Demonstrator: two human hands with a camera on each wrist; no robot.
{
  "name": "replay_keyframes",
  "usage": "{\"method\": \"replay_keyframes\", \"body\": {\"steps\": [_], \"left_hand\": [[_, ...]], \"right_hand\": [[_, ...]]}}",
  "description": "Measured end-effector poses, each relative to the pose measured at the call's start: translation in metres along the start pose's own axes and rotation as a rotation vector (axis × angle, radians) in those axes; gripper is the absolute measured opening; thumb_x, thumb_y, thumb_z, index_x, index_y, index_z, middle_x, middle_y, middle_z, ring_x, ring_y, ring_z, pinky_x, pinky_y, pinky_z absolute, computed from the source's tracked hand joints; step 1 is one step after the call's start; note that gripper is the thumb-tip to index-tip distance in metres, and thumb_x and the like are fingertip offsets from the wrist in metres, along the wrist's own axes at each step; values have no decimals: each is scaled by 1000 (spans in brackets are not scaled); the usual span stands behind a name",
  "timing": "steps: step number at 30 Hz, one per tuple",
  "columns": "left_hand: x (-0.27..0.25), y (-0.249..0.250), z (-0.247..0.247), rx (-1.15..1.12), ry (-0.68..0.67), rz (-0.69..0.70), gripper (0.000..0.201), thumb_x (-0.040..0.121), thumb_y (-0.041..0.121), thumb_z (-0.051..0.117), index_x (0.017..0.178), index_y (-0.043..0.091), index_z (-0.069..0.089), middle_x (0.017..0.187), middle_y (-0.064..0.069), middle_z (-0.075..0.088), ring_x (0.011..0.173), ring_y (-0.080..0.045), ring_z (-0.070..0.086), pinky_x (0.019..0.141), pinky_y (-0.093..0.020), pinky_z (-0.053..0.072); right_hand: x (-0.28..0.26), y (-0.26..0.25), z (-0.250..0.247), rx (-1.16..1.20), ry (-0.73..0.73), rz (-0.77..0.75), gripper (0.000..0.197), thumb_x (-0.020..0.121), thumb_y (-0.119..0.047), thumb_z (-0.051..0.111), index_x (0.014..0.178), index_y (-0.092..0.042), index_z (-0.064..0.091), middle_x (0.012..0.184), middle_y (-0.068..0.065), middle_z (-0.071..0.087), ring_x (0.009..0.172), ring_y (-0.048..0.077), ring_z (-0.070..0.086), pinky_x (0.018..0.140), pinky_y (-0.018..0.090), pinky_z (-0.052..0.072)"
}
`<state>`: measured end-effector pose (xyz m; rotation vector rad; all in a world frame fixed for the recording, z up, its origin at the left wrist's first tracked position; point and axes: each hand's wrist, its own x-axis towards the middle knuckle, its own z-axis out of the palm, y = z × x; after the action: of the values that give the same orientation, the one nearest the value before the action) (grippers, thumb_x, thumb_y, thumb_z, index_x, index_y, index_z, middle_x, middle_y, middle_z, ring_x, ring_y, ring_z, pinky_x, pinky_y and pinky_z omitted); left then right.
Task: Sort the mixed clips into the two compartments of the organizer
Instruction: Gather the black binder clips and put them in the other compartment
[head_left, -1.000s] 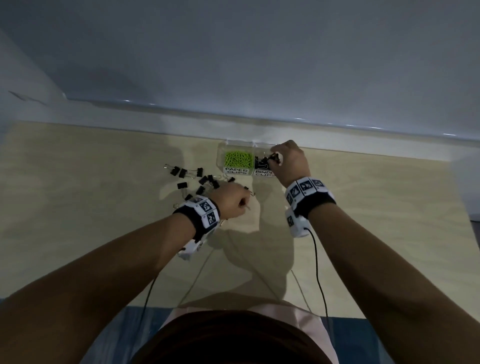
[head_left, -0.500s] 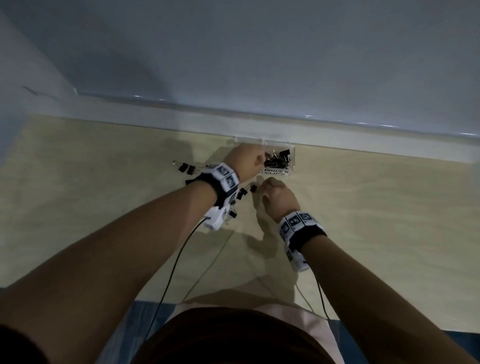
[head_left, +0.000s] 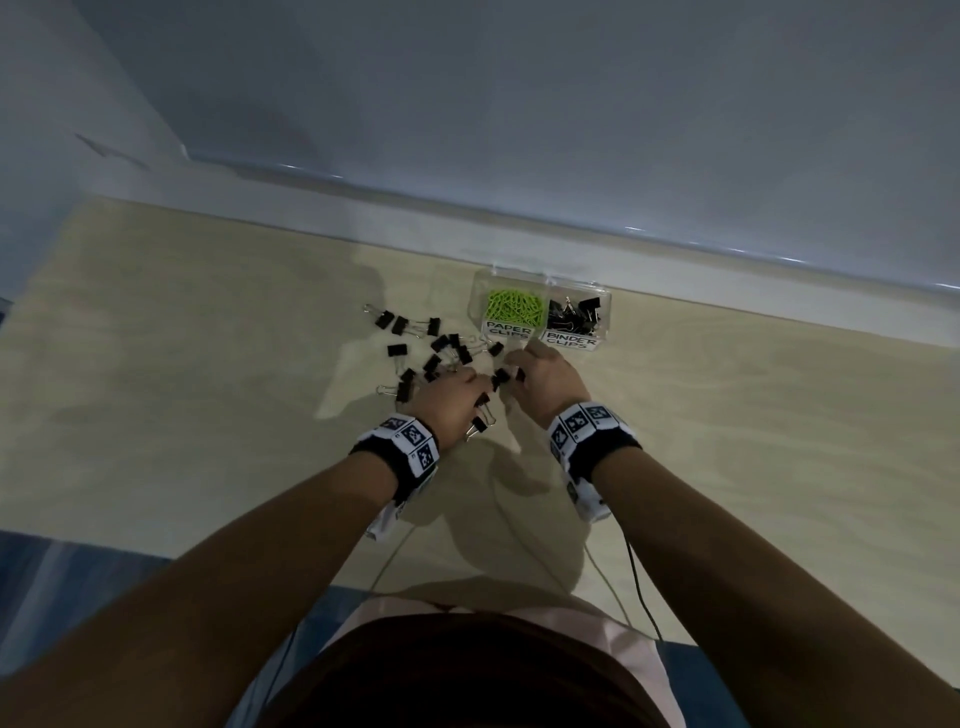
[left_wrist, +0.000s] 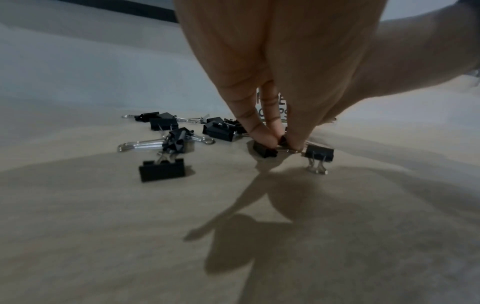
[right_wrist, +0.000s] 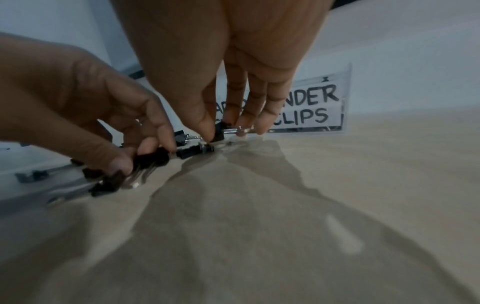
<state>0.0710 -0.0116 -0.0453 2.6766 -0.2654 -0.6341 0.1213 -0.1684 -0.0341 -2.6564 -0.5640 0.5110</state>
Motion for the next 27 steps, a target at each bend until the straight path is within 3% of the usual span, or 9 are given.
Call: {"method": "replay_keyframes", "body": {"steps": [3,7,10,12,14,16,18,24,27], "left_hand": [[-1,-1,1,40,-10,11,37,88,7,50,125,4,48,124,-16,49,110,-33,52,92,-41,45],[-8,-3,-7,-13,57,26,23,84,11,54,106,5,47,109,-15,52,97,-31,53,78,-39,44],[-18,-9,-8,-171,142,-7,18,80,13,56,92,11,42,81,-3,53,72,-22,54,63,-33,44],[-27,-9,-5,-264,174,-19,16,81,11,57,89,13,43,71,8,48,62,-10,50,61,-28,42],[-34,-5,1,-289,123,-15,21,83,11,57,102,15,47,82,9,54,73,-12,57,68,-29,48],[-36,-3,9,-262,56,-15,38,86,11,53,123,16,48,104,-3,60,90,-21,60,81,-36,52],[-33,-2,19,-242,28,-49,44,88,11,50,131,16,47,120,-11,56,101,-26,57,91,-36,49],[-28,14,29,-148,37,-142,39,91,25,53,127,12,50,128,-11,44,109,-28,54,97,-36,44],[-25,20,28,-43,54,-127,31,93,25,50,117,5,52,124,-11,47,106,-29,55,92,-38,46]], "right_hand": [[8,-8,-1,-74,-111,-35,34,86,-18,59,120,-18,58,116,9,52,109,30,51,91,41,48],[7,-6,1,-142,-167,-43,28,89,-21,54,117,-19,60,113,12,53,107,33,50,88,40,46],[0,4,-2,-151,-169,-22,24,90,-14,48,111,-12,60,111,16,51,97,35,56,83,38,46],[-6,14,-5,-137,-166,36,24,89,-10,47,109,-5,60,112,17,48,92,36,58,81,38,46],[-12,24,-7,-118,-151,84,23,88,-9,48,106,-3,61,112,17,48,91,36,58,79,38,46],[-20,31,-7,-96,-133,117,21,86,-7,50,102,-2,62,109,16,50,90,36,58,78,38,46],[-28,36,-6,-75,-115,137,18,83,-4,51,98,-2,62,107,16,51,90,36,58,76,37,45],[-47,43,2,-23,-72,190,10,80,-3,55,87,-4,61,98,14,56,87,34,57,73,35,45],[-52,42,1,13,-62,197,8,80,-3,54,83,-5,61,94,15,59,84,33,58,71,33,44]]}}
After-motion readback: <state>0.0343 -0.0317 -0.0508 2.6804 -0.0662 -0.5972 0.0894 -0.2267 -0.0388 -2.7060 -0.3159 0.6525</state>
